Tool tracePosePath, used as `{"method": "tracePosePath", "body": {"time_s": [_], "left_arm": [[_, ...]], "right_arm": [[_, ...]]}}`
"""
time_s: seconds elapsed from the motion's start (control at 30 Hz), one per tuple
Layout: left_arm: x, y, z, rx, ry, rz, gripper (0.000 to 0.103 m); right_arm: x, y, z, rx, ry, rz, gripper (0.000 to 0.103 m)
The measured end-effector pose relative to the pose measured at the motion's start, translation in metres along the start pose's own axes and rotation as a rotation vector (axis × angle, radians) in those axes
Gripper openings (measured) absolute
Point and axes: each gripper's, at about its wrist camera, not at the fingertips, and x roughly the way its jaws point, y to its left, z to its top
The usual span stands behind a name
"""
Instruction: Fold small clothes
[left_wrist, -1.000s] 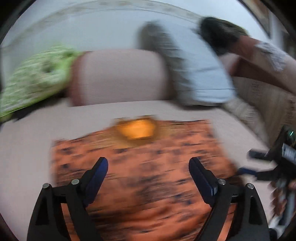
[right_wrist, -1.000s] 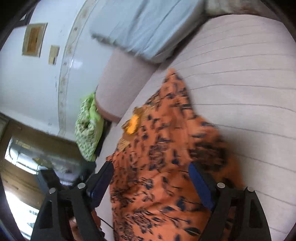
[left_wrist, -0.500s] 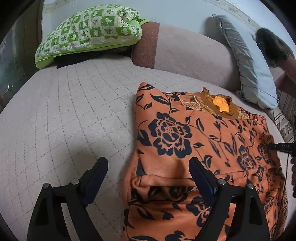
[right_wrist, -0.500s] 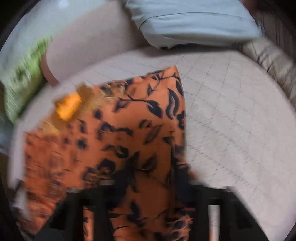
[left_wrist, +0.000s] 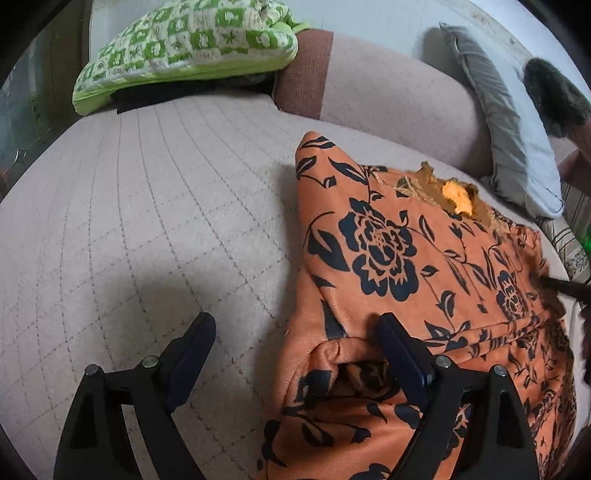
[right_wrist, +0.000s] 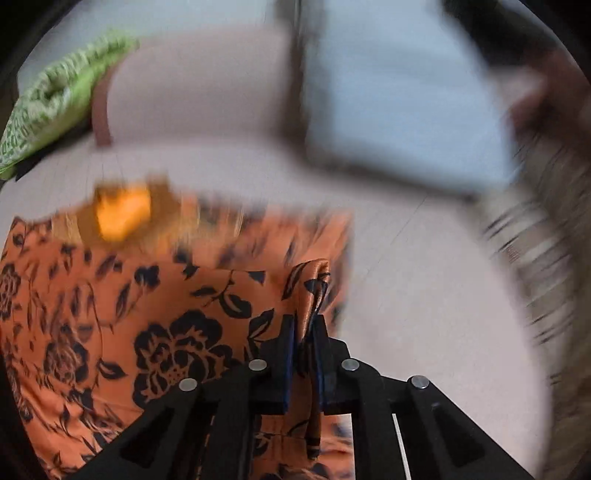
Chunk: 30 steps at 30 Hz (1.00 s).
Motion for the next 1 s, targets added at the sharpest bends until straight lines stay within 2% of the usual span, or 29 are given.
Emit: {"method": "tracePosePath", "body": {"time_s": [0.03, 0.1, 0.17, 0.23, 0.3, 0.33, 0.37, 0.4, 0.43, 0.47, 0.53, 0.57, 0.6, 0.73, 0.77, 0.8, 0.83, 0.87, 0.9, 1.0], "left_arm": [[-0.010, -0.001, 0.002, -0.004, -0.022, -0.014, 0.089], [-0.023, -0.004, 0.010, -0.012, -0.068, -0.050, 0.089], [-0.034, -0.017, 0.021, 0.016, -0.102, -0.084, 0.089], [-0.032, -0.032, 0.030, 0.065, -0.109, -0.112, 0.089], [-0.018, -0.037, 0.039, 0.080, -0.092, -0.080, 0.089], [-0.005, -0.033, 0.043, 0.067, -0.055, -0.051, 0.089], [0.015, -0.025, 0.046, 0.043, 0.027, -0.024, 0.088], [0.035, -0.011, 0.044, 0.000, 0.109, -0.004, 0.072], [0.043, -0.003, 0.043, -0.017, 0.139, -0.021, 0.067], [0.041, 0.006, 0.043, -0.020, 0.114, -0.075, 0.064], [0.039, 0.015, 0.048, 0.002, 0.130, -0.119, 0.036], [0.041, 0.023, 0.052, -0.026, 0.154, -0.183, 0.031], [0.043, 0.028, 0.055, -0.043, 0.174, -0.216, 0.028], [0.053, 0.047, 0.059, -0.071, 0.219, -0.347, 0.030], [0.056, 0.056, 0.059, -0.101, 0.229, -0.382, 0.031], [0.053, 0.062, 0.059, -0.134, 0.233, -0.386, 0.034], [0.042, 0.065, 0.059, -0.146, 0.208, -0.352, 0.037], [0.027, 0.064, 0.060, -0.109, 0.146, -0.314, 0.037], [0.014, 0.060, 0.059, -0.066, 0.113, -0.309, 0.037], [-0.016, 0.038, 0.050, 0.029, 0.081, -0.343, 0.039]], "right_arm": [[0.012, -0.001, -0.006, -0.008, 0.015, 0.005, 0.015], [0.000, 0.001, -0.010, -0.019, -0.048, 0.015, 0.023], [-0.013, -0.005, -0.012, 0.017, -0.058, 0.061, 0.062], [-0.035, -0.013, -0.014, 0.060, -0.127, 0.051, 0.062], [-0.053, -0.019, -0.014, 0.105, -0.181, 0.065, 0.062], [-0.061, -0.021, -0.014, 0.128, -0.202, 0.108, 0.062], [-0.067, -0.021, -0.014, 0.138, -0.212, 0.178, 0.062], [-0.069, -0.019, -0.014, 0.135, -0.208, 0.218, 0.062], [-0.067, -0.017, -0.015, 0.130, -0.196, 0.248, 0.062], [-0.060, -0.016, -0.017, 0.130, -0.171, 0.273, 0.062], [-0.045, -0.017, -0.024, 0.135, -0.109, 0.276, 0.062], [-0.038, -0.018, -0.029, 0.140, -0.084, 0.272, 0.062], [-0.030, -0.019, -0.034, 0.147, -0.059, 0.284, 0.062], [-0.025, -0.027, -0.046, 0.180, -0.049, 0.305, 0.063], [-0.026, -0.028, -0.048, 0.182, -0.049, 0.309, 0.066], [-0.025, -0.029, -0.048, 0.173, -0.041, 0.314, 0.068], [-0.024, -0.029, -0.051, 0.165, -0.026, 0.306, 0.068], [-0.025, -0.030, -0.052, 0.163, -0.016, 0.290, 0.068], [-0.035, -0.032, -0.052, 0.165, -0.045, 0.301, 0.068], [-0.054, -0.039, -0.052, 0.204, -0.116, 0.394, 0.068]]}}
